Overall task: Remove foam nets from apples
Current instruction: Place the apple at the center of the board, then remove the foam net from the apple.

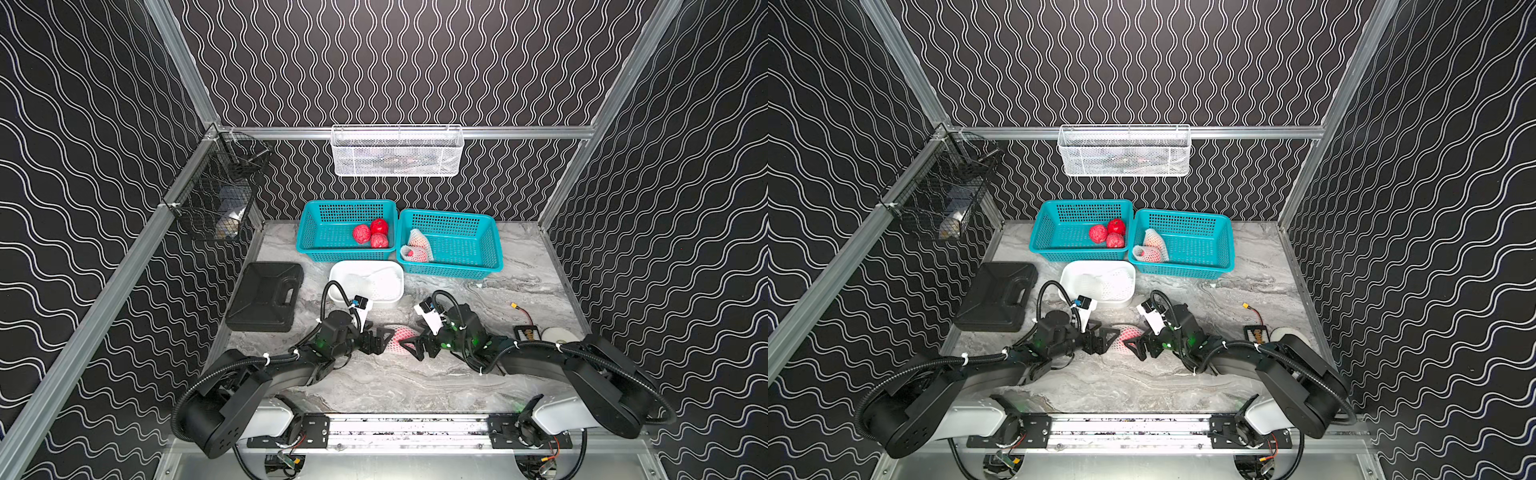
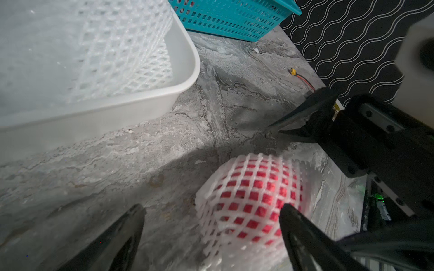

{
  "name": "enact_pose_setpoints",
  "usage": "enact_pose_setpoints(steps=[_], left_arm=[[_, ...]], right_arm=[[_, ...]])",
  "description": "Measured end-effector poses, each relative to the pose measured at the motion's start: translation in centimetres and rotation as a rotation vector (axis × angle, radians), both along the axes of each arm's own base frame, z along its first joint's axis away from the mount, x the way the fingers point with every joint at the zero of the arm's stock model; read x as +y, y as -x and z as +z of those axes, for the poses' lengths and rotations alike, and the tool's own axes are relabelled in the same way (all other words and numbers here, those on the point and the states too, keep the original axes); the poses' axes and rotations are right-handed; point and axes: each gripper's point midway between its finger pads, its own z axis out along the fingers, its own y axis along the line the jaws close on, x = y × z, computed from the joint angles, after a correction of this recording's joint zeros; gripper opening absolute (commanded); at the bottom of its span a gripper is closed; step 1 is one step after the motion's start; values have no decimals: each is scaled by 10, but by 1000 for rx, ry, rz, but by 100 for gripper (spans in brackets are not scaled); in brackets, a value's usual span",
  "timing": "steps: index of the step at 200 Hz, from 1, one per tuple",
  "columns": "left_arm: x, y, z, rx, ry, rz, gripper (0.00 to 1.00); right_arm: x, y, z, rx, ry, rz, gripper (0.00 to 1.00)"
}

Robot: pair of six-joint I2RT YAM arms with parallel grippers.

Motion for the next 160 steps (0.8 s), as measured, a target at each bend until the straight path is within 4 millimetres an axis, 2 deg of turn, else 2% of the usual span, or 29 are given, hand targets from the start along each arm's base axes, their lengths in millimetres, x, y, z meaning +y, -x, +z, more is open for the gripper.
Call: enact_pose_setpoints(steps=[53, 106, 114, 135, 150, 160], left_arm=[[-5, 13, -2, 15, 40, -49, 94], [-9, 15, -18, 56, 41, -73, 89], [-11, 15, -23, 68, 43, -78, 86], [-18, 13, -30, 89, 71, -96, 70], [-23, 11, -26, 77, 98, -114, 53], [-25, 10, -23, 69, 115, -121, 49]], right_arm=[[-13, 0, 27, -112, -59, -47, 100], [-15, 0, 36, -151, -79, -54, 100], [-15, 0, 36, -150, -79, -52, 100], [-14, 0, 35, -147, -78, -47, 100], [-14, 1, 35, -145, -79, -45, 100], [-14, 1, 35, -146, -79, -44, 100]])
